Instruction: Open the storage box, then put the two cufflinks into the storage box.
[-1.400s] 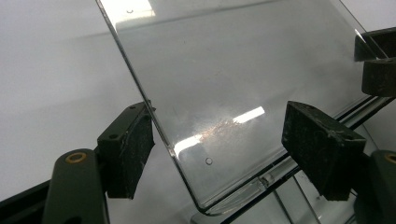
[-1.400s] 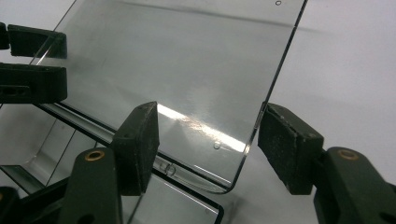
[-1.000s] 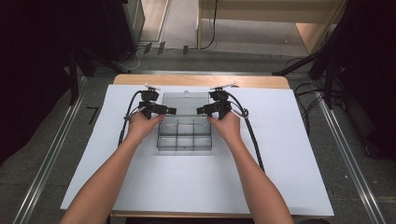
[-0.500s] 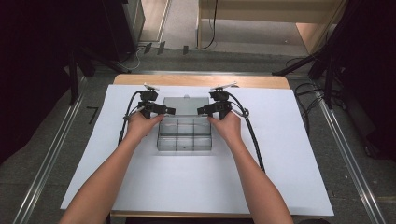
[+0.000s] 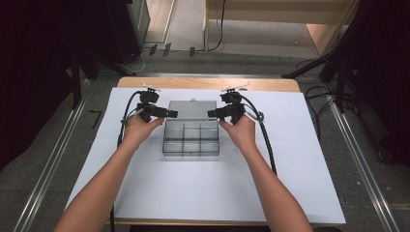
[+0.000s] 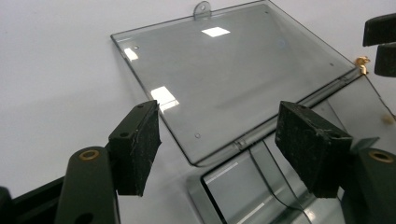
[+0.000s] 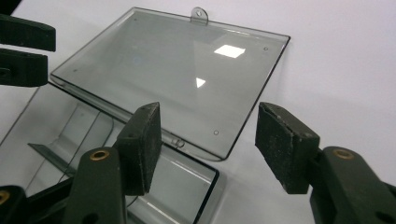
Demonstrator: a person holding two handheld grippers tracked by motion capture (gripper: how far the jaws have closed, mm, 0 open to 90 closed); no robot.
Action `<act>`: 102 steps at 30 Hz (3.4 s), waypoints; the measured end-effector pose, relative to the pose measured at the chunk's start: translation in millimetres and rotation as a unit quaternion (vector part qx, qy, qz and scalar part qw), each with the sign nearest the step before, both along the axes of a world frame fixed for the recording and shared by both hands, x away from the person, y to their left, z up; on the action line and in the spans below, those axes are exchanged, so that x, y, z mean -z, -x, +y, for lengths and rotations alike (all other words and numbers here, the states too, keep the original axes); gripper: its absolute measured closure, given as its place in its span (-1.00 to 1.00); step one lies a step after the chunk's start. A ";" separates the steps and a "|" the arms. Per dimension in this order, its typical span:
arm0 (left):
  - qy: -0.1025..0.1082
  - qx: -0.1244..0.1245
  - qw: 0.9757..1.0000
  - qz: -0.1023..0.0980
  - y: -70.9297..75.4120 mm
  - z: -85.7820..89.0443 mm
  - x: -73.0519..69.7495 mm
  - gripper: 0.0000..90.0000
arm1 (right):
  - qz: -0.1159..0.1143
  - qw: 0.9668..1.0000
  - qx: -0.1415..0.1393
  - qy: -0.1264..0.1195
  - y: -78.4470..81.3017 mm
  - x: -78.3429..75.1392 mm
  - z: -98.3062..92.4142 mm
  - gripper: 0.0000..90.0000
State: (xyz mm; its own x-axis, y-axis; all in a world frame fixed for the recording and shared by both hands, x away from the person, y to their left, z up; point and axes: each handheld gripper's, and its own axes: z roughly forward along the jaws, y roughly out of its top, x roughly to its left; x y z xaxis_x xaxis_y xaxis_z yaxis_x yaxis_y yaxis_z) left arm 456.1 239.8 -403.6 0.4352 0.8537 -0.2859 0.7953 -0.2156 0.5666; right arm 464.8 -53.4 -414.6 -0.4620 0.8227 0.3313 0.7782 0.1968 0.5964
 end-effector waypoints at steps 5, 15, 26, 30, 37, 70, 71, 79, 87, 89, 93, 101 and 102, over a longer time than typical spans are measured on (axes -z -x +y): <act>-0.012 0.015 1.000 0.000 10.3 -1.7 -7.6 -0.23 | -0.012 1.000 -0.006 0.002 12.7 -6.2 -7.8 -0.04; -0.012 0.045 0.999 -0.008 34.9 -7.9 -11.7 -0.22 | -0.028 0.999 -0.025 0.009 37.8 -9.5 -22.0 -0.03; -0.007 0.053 0.998 -0.010 63.8 1.3 -14.4 -0.22 | -0.030 0.998 -0.038 0.026 63.8 -8.2 -36.8 -0.03; -0.006 0.053 0.998 -0.017 75.8 6.0 -16.5 -0.22 | -0.028 0.998 -0.039 0.029 70.8 -6.6 -43.4 -0.03; -0.010 0.052 0.998 -0.025 87.5 11.6 -12.1 -0.22 | -0.032 0.998 -0.039 0.023 79.4 -5.4 -52.6 -0.03; -0.023 0.036 0.999 -0.006 94.4 29.7 2.0 -0.22 | 0.019 0.991 -0.042 0.124 67.5 4.1 -63.4 0.25; -0.023 0.034 0.999 -0.006 94.9 30.2 2.2 -0.22 | 0.022 0.990 -0.045 0.128 66.9 5.4 -62.1 0.26; -0.024 0.031 0.999 -0.004 97.4 34.4 3.2 -0.21 | 0.037 0.985 -0.057 0.160 62.6 13.6 -54.7 0.36; -0.028 0.030 0.999 0.000 99.6 36.1 5.4 -0.21 | 0.055 0.980 -0.066 0.179 57.9 20.3 -50.3 0.48; -0.028 0.030 0.999 0.000 100.1 36.1 5.8 -0.21 | 0.058 0.979 -0.067 0.185 57.1 22.8 -48.0 0.50; -0.028 0.029 0.999 0.000 100.7 36.7 5.7 -0.21 | 0.064 0.975 -0.071 0.203 55.0 28.0 -45.3 0.58; -0.028 0.028 0.999 0.001 100.3 37.3 6.4 -0.21 | 0.061 0.972 -0.072 0.215 53.8 31.0 -41.9 0.76; -0.028 0.028 0.999 0.001 100.4 37.1 6.4 -0.21 | 0.061 0.972 -0.072 0.215 53.6 31.1 -41.7 0.76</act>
